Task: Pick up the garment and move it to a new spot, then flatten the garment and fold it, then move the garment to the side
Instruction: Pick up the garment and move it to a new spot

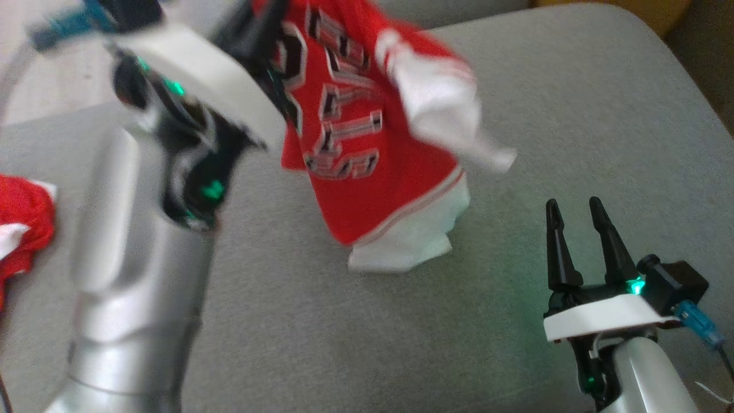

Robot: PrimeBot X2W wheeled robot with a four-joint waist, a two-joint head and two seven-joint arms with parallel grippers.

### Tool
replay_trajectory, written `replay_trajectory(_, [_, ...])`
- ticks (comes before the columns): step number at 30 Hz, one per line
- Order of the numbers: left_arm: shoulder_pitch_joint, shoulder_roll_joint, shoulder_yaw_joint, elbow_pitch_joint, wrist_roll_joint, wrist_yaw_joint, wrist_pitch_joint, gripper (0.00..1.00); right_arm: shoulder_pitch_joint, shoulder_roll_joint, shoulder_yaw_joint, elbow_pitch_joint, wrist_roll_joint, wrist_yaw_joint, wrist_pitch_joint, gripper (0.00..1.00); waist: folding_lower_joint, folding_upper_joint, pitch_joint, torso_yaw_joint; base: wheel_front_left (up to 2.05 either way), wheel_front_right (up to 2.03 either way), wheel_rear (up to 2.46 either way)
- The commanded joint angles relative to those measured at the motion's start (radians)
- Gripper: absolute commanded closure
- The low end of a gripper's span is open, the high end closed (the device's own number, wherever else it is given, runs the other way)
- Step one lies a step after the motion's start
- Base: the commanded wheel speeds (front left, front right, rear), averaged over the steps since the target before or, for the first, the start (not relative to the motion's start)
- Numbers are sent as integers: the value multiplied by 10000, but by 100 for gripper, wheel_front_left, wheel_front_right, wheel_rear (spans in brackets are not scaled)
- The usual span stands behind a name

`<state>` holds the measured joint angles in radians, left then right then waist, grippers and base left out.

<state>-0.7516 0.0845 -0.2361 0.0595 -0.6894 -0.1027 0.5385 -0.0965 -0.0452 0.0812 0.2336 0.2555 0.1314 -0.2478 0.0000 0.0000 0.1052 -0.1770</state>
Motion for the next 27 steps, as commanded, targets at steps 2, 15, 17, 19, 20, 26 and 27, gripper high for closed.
replay_trajectory(2, [280,209,-10,181,313,-83,-629,100,-407,-51,289,-372,87,-7,-109,0,0,0,415,-629,0,0,0])
replay_trajectory(15, [2329,-78,-689,4190,1639,-98,-5483,0,-292,-51,329,-303,-65,-7,-88,0,0,0,3,-557,0,0,0])
replay_trajectory(17, [2663,-116,-530,4301,1509,-94,-6186,0,-207,-51,310,-326,-109,-7,-27,0,0,0,-147,-402,0,0,0])
replay_trajectory(19, [2852,-115,-474,4296,1495,-95,-6521,0,-156,-51,277,-347,-124,-7,1,0,0,0,-222,-309,0,0,0])
replay_trajectory(20, [3082,-97,-387,4267,1474,-73,-6839,0,-104,-51,260,-369,-141,-7,35,0,0,0,-300,-216,0,0,0])
replay_trajectory(26, [4747,380,269,3518,1730,334,-7886,0,215,-51,102,-504,-265,-7,270,0,0,0,-701,419,0,0,0])
replay_trajectory(27, [5050,485,390,3312,1831,393,-7934,0,268,-51,58,-539,-292,-7,307,0,0,0,-751,523,0,0,0])
